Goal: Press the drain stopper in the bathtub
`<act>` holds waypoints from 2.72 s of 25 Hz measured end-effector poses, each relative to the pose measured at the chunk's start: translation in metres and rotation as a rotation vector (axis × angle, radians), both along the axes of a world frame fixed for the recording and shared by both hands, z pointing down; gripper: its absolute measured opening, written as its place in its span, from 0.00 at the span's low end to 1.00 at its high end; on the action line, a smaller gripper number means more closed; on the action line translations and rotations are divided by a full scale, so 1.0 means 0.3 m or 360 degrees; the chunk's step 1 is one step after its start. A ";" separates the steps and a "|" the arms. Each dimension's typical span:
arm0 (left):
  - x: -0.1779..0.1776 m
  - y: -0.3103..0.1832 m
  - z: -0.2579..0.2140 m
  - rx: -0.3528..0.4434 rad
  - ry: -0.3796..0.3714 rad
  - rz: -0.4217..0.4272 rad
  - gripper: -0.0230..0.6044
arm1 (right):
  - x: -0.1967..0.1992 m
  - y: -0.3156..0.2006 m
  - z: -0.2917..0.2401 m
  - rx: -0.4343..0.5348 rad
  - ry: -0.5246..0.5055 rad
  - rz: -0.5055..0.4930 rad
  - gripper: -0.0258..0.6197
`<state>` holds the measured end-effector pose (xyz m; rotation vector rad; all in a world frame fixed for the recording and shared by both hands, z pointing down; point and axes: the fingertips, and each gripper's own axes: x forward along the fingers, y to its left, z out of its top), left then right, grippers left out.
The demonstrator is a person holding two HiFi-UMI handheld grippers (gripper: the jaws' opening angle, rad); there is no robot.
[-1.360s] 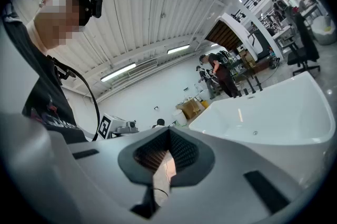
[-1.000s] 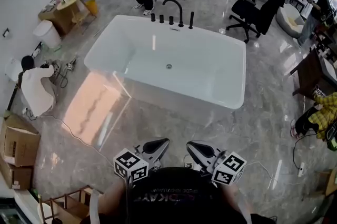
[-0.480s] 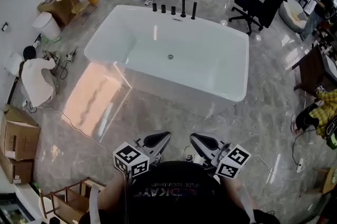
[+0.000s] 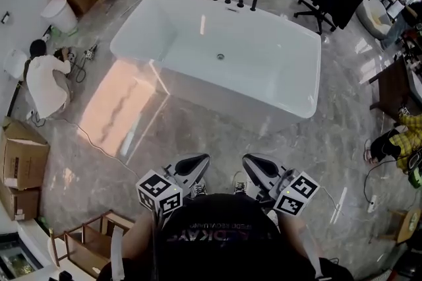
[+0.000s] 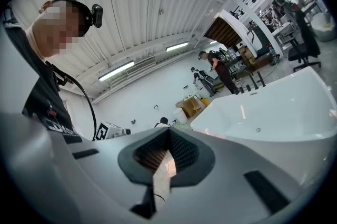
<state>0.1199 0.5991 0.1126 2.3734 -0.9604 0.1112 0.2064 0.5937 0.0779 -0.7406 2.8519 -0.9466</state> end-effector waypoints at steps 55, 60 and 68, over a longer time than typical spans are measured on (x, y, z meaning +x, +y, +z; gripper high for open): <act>-0.292 -1.117 0.065 -0.0146 -0.0164 -0.0115 0.05 | -0.126 -1.216 0.141 -0.0194 -0.0062 0.0074 0.06; -0.392 -1.232 0.089 -0.0119 -0.0103 0.0092 0.05 | -0.193 -1.278 0.158 -0.0177 -0.0014 0.0316 0.06; -0.636 -1.450 0.080 -0.0058 -0.0114 0.0357 0.05 | -0.330 -1.411 0.171 -0.0207 0.0102 0.0719 0.06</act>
